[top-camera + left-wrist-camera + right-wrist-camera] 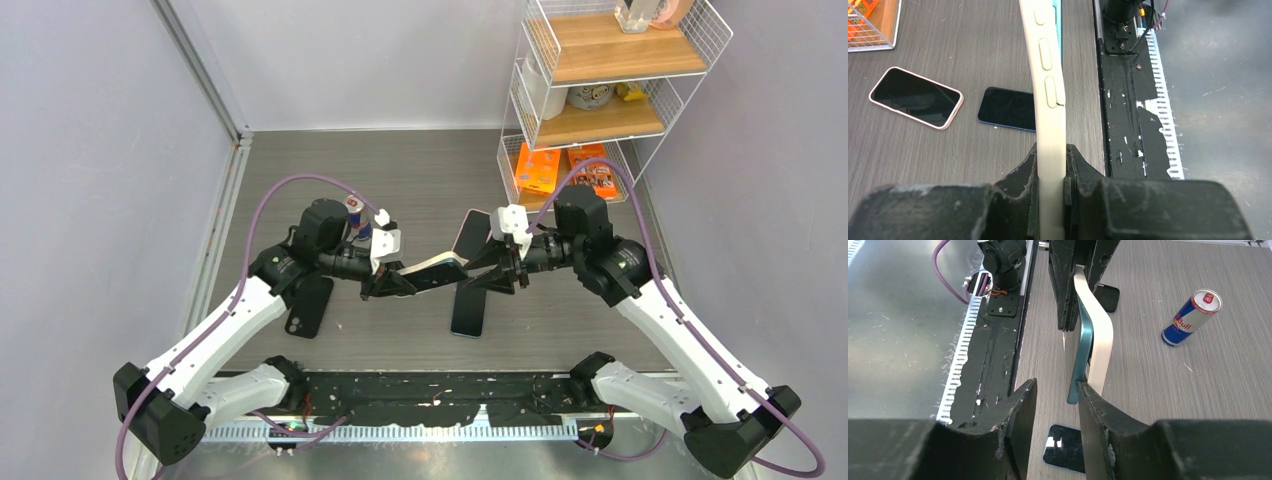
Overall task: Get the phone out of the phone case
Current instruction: Remove the phone case from the phone.
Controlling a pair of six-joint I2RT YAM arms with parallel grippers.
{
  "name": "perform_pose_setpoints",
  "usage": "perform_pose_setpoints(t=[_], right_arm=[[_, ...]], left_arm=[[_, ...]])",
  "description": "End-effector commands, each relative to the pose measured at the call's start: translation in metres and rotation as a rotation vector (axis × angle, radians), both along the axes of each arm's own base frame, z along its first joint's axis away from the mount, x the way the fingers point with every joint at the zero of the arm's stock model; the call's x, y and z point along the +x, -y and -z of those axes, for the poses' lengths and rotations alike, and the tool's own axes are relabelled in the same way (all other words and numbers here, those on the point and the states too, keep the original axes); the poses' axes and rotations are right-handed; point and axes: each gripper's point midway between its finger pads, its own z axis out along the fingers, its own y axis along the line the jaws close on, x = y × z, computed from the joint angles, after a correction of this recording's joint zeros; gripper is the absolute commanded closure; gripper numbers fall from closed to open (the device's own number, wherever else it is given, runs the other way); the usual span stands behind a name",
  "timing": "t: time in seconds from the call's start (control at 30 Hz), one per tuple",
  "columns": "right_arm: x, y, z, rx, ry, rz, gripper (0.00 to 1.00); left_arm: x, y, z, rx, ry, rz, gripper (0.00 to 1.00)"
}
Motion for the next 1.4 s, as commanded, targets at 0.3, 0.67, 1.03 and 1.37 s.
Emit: perform_pose_setpoints(t=[0.3,0.67,1.03,1.37], right_arm=[[0.012,-0.012,0.017,-0.01,-0.029,-0.01,0.6],[0.024,-0.014,0.02,-0.038,-0.01,0.017,0.6],[0.027,-0.014,0.025,-0.057,-0.016,0.019,0.6],[0.033,-0.013,0.024,-0.063,0.011,0.045,0.59]], left_arm=[[-0.006,0.021,-0.061,-0.185,0.142,0.121,1.0],[-0.036,0.015,-0.064,-0.225,0.125,0.28,1.0],[-0.047,0.013,-0.068,-0.248,0.127,0.337,1.0],[-0.046,0.012,-0.061,-0.23,0.13,0.342,1.0]])
